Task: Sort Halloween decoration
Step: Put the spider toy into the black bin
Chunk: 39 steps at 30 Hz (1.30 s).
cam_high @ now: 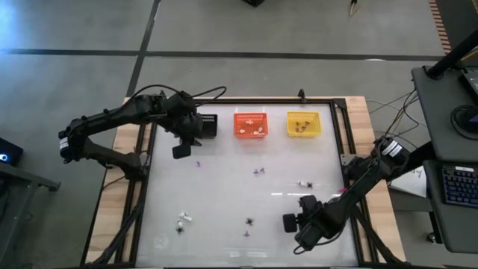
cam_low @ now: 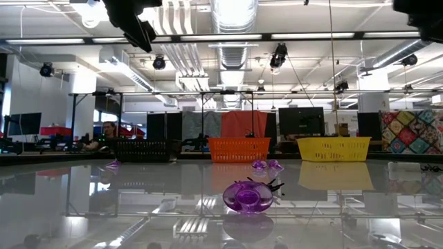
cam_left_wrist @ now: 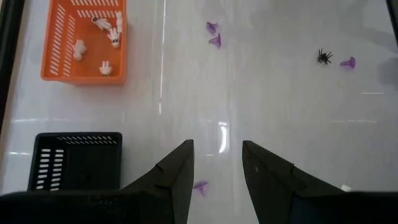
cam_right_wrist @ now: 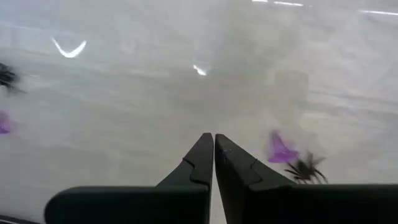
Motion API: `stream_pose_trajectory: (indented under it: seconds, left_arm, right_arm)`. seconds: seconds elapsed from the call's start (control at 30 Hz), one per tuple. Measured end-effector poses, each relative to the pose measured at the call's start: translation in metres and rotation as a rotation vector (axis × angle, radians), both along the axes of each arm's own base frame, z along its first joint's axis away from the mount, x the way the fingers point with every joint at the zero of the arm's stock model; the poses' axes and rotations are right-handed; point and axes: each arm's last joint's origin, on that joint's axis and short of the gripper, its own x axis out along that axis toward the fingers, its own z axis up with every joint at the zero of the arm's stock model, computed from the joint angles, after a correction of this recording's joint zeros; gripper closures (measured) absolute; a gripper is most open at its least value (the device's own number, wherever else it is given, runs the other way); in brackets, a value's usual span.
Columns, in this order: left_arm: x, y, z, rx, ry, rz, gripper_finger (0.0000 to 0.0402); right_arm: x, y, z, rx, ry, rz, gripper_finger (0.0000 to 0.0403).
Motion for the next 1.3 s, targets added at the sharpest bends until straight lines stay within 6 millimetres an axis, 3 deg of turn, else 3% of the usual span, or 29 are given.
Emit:
stream_pose_trajectory:
  seconds: [0.13,0.3,0.47,0.93,1.3]
  left_arm:
    - [-0.002,0.0,0.0,0.003,-0.001,-0.002,0.0283]
    - [-0.006,-0.002,-0.002,-0.001,0.017,-0.005,0.0283]
    - [-0.007,-0.002,-0.002,0.001,0.015,-0.007,0.0283]
    - [-0.008,-0.002,-0.002,-0.008,0.019,0.001,0.0283]
    - [-0.008,-0.003,-0.003,-0.016,0.031,0.006,0.0283]
  right_arm:
    - [0.001,-0.001,0.004,0.0,0.024,0.022,0.0394]
    - [-0.012,0.008,0.002,0.15,0.197,0.069,0.0394]
    - [-0.019,0.015,0.002,0.166,0.214,0.123,0.0391]
    - [-0.027,0.011,-0.012,0.124,0.234,0.269,0.0294]
    - [-0.033,0.005,-0.034,0.136,0.236,0.278,0.0274]
